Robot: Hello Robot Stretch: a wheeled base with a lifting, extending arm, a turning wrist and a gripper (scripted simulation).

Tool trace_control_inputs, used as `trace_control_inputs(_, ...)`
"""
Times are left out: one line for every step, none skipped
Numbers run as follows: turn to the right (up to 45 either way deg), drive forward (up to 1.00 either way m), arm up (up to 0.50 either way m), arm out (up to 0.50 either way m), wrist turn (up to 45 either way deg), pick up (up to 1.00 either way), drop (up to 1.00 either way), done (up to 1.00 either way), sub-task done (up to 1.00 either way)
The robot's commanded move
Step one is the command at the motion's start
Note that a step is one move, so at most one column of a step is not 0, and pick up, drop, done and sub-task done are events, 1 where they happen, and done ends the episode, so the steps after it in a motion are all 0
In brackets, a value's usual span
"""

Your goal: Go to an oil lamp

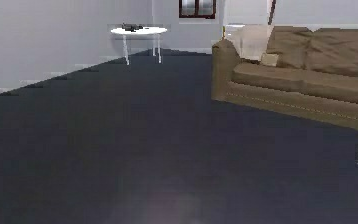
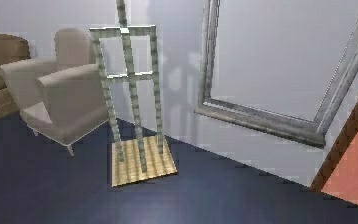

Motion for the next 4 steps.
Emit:
trace_control_inputs(0.0, 1.0, 0.0, 0.0, 0.0, 0.0, 0.0, 0.0, 0.0)
trace_control_inputs(0.0, 1.0, 0.0, 0.0, 0.0, 0.0, 0.0, 0.0, 0.0)
trace_control_inputs(0.0, 1.0, 0.0, 0.0, 0.0, 0.0, 0.0, 0.0, 0.0)
trace_control_inputs(-3.0, 0.0, 0.0, 0.0, 0.0, 0.0, 0.0, 0.0, 0.0)
